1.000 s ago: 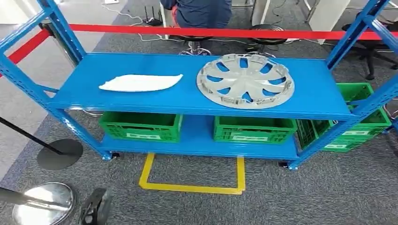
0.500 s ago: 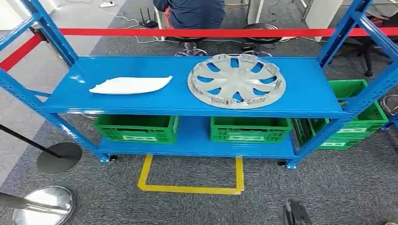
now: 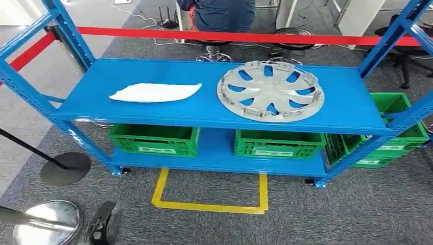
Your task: Take the parts from the cabinet and place them on the table.
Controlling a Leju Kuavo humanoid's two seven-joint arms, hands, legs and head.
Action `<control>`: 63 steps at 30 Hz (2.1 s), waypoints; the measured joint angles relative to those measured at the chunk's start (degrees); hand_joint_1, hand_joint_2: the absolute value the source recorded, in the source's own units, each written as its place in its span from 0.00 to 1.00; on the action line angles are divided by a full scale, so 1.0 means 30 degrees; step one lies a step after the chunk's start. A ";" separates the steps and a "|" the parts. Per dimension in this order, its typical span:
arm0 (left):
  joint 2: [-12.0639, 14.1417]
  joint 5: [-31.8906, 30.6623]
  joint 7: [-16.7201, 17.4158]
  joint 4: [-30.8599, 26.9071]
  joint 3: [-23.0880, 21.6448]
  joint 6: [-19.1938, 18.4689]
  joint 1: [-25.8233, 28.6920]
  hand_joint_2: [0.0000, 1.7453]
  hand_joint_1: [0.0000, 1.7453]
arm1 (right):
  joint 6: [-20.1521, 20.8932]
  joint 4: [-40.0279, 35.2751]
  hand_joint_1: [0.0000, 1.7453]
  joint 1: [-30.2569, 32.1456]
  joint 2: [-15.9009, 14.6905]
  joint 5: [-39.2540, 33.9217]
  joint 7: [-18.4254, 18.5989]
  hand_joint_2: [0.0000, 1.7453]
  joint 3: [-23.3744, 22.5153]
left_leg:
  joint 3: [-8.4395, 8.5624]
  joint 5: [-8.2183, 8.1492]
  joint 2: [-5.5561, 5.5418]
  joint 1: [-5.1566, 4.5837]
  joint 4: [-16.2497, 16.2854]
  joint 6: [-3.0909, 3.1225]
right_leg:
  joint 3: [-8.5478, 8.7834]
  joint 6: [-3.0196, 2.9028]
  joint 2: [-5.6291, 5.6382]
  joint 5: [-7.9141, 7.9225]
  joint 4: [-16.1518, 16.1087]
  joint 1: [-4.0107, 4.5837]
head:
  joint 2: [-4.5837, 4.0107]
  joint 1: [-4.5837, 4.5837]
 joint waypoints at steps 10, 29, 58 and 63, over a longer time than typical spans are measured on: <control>0.0029 0.0000 0.0058 0.5800 -0.0022 0.0007 0.5138 0.00 0.00 | -0.0022 -0.5992 0.00 -0.5238 0.0022 0.0000 -0.0044 0.00 -0.0015 | -0.2808 -0.2933 0.0278 -0.0012 0.5779 -0.0701 | 0.0088 -0.0840 0.0372 0.0189 -0.0176 0.0016 | 0.0000 -0.0197; 0.0015 0.0000 -0.0007 -0.0376 0.0000 0.0007 -0.0637 0.00 0.00 | -0.0007 0.0431 0.00 0.0654 0.0000 0.0000 0.0015 0.00 0.0000 | 0.0008 0.0142 -0.0037 0.0013 -0.0073 0.0160 | -0.1100 0.0032 0.0021 -0.0610 0.2277 0.0019 | 0.0000 -0.0022; 0.0007 0.0000 -0.0007 -0.0296 0.0000 0.0007 -0.0854 0.00 0.00 | -0.0007 0.0403 0.00 0.0943 0.0000 0.0000 0.0073 0.00 0.0000 | 0.0075 0.0226 -0.0166 0.0013 -0.0251 0.0197 | -0.2427 0.0088 0.0044 -0.2038 0.4900 0.0036 | 0.0000 -0.0102; -0.0007 0.0000 0.0007 0.0944 -0.0007 0.0007 0.0923 0.00 0.00 | 0.0000 -0.1013 0.00 -0.1072 0.0029 0.0000 -0.0036 1.00 0.0000 | 0.0241 -0.0003 0.0031 -0.0056 -0.0240 -0.0238 | 0.0231 -0.0222 0.0017 0.0224 -0.0204 0.0024 | 0.0000 -0.0161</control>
